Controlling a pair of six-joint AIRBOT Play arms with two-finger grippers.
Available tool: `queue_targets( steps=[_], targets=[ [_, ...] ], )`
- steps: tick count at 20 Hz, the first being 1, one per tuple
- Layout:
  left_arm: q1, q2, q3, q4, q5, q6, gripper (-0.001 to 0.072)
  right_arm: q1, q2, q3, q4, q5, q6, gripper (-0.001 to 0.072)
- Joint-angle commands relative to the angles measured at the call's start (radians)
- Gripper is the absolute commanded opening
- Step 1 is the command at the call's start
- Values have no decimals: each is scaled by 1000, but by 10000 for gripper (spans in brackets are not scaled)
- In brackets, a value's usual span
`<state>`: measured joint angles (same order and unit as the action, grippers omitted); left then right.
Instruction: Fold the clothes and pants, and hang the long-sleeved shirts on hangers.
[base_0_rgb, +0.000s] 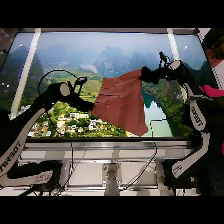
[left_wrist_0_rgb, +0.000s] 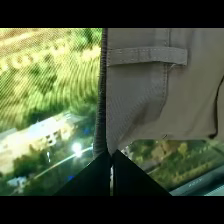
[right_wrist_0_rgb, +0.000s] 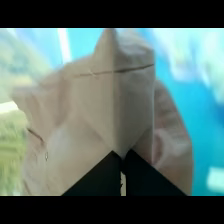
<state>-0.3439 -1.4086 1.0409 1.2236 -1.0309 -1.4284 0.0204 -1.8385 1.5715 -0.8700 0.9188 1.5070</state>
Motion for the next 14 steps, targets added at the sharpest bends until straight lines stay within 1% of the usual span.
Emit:
queue_targets(
  steps=[1,3,4,5,6,8,9,10,11,12,14],
  targets=[
    [-62,-1,-15,3,60,-24,5,32,-37,89,2,-101,-5,5],
    [-84,-1,-15,3,82,-59,5,58,-56,141,0,-153,-5,21],
    [-92,-1,-15,3,101,-76,5,70,-56,161,-2,-189,-9,170],
    [-94,-1,-15,2,120,-92,5,75,-56,187,-6,-197,-9,411],
    [-95,0,-15,3,140,-106,5,75,-56,215,-20,-187,-9,533],
    [-95,-1,-15,2,172,-114,5,56,-56,286,-122,-89,-8,499],
    [-95,-1,-15,3,181,-113,5,39,-56,325,-186,0,-9,409],
    [-95,-1,-15,2,185,-114,5,20,-56,357,-241,93,-9,237],
    [-96,-1,-15,2,187,-114,5,-3,-56,383,-291,190,-13,1],
    [-97,-1,-15,2,192,-114,5,-29,-56,394,-314,262,-29,5],
    [-97,0,-15,3,214,-130,5,-94,-55,377,-302,381,-35,3]
  ],
)
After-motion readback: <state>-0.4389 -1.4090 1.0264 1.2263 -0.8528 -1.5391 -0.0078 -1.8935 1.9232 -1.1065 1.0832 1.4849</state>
